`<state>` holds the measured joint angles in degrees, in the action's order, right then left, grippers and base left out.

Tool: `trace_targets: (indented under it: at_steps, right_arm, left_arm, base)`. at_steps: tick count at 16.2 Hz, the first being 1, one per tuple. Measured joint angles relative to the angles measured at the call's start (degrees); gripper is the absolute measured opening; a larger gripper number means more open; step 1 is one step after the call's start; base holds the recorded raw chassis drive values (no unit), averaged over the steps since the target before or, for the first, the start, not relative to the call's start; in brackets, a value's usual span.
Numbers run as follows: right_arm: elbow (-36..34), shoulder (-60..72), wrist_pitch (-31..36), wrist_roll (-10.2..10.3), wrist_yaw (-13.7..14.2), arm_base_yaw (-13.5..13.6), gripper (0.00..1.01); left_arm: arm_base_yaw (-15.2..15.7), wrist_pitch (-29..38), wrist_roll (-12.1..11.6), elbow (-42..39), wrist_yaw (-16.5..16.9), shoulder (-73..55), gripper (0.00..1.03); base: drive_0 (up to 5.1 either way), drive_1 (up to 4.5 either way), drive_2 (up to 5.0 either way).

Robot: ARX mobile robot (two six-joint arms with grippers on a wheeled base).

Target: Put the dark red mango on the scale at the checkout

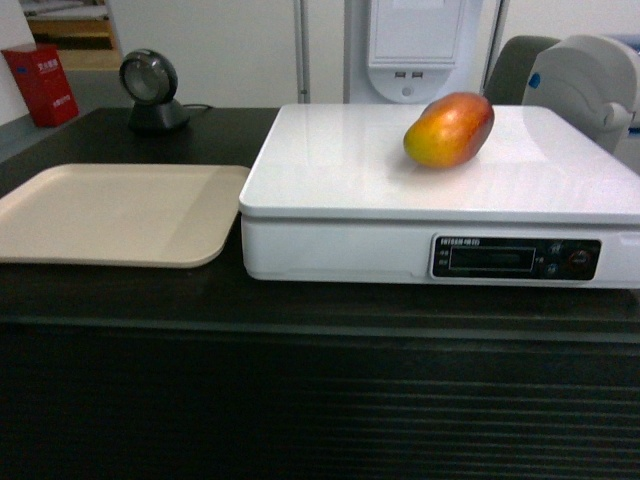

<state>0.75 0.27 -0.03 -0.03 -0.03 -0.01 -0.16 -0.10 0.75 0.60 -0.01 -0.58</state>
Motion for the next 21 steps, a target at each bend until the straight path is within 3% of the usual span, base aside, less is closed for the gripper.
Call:
trace_targets:
  at_steps: [21]
  right_arm:
    - [0.0,0.0,-0.2,0.0,0.0,0.0,0.98]
  left_arm:
    - [0.0,-0.1,-0.2,0.0,0.0,0.0,0.98]
  base:
    - [0.0,0.00,0.0]
